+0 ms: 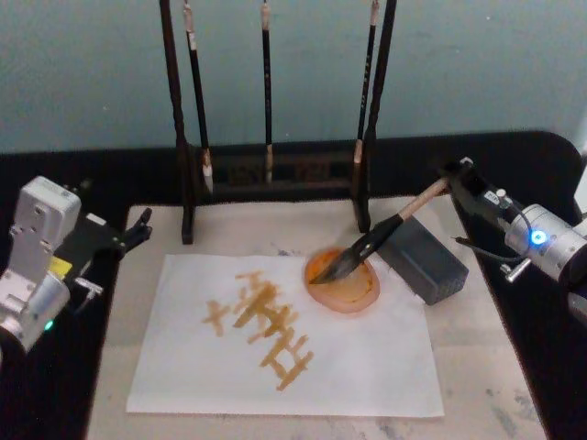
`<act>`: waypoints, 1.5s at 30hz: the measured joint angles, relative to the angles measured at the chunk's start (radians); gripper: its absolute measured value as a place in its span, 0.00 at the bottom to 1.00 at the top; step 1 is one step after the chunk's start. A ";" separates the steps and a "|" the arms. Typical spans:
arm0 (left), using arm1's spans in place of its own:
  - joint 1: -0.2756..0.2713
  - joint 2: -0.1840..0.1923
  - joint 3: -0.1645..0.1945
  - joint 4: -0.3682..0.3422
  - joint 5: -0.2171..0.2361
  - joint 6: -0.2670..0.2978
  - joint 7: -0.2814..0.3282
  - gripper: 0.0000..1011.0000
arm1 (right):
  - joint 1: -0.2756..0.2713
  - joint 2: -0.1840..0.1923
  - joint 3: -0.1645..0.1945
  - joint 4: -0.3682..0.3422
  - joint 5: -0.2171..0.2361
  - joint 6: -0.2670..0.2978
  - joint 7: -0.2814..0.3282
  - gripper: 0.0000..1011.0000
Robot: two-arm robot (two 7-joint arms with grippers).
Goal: Pick up the brush from the inkstone, write on the paper, then place the brush back to its original position.
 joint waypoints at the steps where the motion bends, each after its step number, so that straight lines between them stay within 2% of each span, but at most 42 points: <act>1: 0.000 0.000 0.000 0.000 0.000 0.000 0.000 1.00 | -0.004 0.003 0.000 -0.013 0.011 0.007 -0.005 0.15; 5: 0.000 0.000 0.000 0.000 0.000 0.000 0.000 1.00 | -0.014 0.012 -0.002 -0.046 0.023 0.012 -0.016 0.15; 11: 0.000 0.000 0.000 0.000 0.000 0.000 0.000 1.00 | -0.037 0.047 -0.023 -0.152 0.016 -0.002 -0.025 0.15; 20: 0.000 0.000 0.000 0.000 0.000 0.000 0.000 1.00 | -0.072 0.093 -0.061 -0.359 -0.012 -0.042 -0.050 0.15; 25: 0.000 0.000 0.000 0.000 0.000 0.000 0.000 1.00 | -0.073 0.110 -0.094 -0.415 -0.038 -0.052 -0.035 0.15; 27: 0.000 0.000 0.000 0.000 0.000 0.000 0.000 1.00 | -0.072 0.121 -0.124 -0.447 -0.066 -0.061 -0.028 0.15; 30: 0.000 0.000 0.000 0.000 0.000 0.000 0.000 1.00 | -0.068 0.136 -0.170 -0.491 -0.131 -0.090 -0.028 0.15; 31: 0.000 0.000 0.000 0.000 0.000 0.000 0.000 1.00 | -0.065 0.145 -0.196 -0.511 -0.173 -0.111 -0.028 0.15; 33: 0.000 0.000 0.000 0.000 0.000 0.000 0.000 1.00 | -0.063 0.152 -0.220 -0.529 -0.214 -0.133 -0.028 0.15; 34: 0.000 0.000 0.000 0.000 0.000 0.000 0.000 1.00 | -0.061 0.160 -0.247 -0.547 -0.256 -0.155 -0.029 0.15; 38: 0.000 0.000 0.000 0.000 0.000 0.000 0.000 1.00 | -0.060 0.170 -0.290 -0.585 -0.350 -0.195 -0.041 0.15; 41: 0.000 0.000 0.000 0.000 0.000 0.000 0.000 1.00 | -0.067 0.175 -0.327 -0.632 -0.454 -0.234 -0.061 0.15; 45: 0.000 0.000 0.000 0.000 0.000 0.000 0.000 1.00 | -0.076 0.176 -0.344 -0.664 -0.514 -0.253 -0.070 0.15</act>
